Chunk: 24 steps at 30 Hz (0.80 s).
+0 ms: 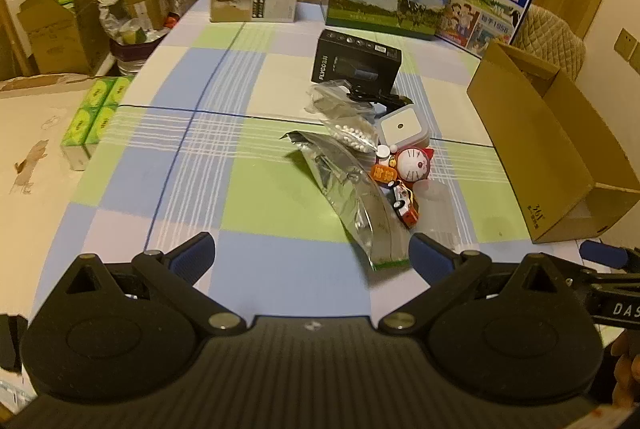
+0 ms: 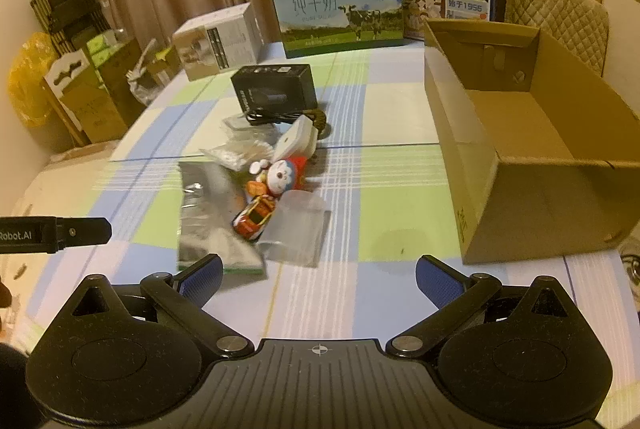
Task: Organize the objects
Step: 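Reach left gripper to the silver foil bag while right gripper grasps the clear plastic cup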
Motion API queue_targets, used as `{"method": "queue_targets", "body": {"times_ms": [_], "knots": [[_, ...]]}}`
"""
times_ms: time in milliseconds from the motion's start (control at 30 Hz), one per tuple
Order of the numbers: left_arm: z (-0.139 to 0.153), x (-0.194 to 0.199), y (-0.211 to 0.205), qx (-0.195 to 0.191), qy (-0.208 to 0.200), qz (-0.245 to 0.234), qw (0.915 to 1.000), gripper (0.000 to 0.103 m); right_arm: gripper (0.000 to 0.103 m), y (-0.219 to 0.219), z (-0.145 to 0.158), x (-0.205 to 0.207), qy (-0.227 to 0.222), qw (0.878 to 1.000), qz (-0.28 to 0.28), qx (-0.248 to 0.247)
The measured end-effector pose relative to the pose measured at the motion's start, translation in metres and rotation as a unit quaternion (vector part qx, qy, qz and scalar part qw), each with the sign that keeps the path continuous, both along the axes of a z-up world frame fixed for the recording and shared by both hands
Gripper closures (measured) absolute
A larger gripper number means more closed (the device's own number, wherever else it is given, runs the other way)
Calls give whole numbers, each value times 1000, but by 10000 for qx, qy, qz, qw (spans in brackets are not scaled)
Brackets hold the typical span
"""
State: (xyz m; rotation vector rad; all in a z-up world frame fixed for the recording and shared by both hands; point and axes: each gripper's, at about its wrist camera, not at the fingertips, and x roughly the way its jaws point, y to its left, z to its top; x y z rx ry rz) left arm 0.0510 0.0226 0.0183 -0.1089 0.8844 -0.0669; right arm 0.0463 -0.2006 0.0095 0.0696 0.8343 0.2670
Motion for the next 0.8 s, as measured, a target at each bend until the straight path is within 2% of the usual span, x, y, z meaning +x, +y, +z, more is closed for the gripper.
{"method": "queue_targets", "body": {"times_ms": [67, 367, 567, 700, 800], "knots": [[-5, 12, -1, 12, 41, -71, 10000, 3, 18, 2, -8, 12, 41, 10000, 55, -37], [-41, 64, 2, -181, 242, -149, 9994, 7, 34, 18, -51, 65, 483, 9982, 337, 67], [-52, 86, 4, -297, 223, -192, 9991, 7, 34, 28, -75, 88, 850, 9950, 400, 345], [-53, 93, 1, -267, 201, -308, 9990, 7, 34, 34, -86, 96, 1012, 9939, 357, 264], [-61, 98, 1, -301, 350, -326, 9984, 7, 35, 33, -87, 96, 895, 9956, 271, 54]]}}
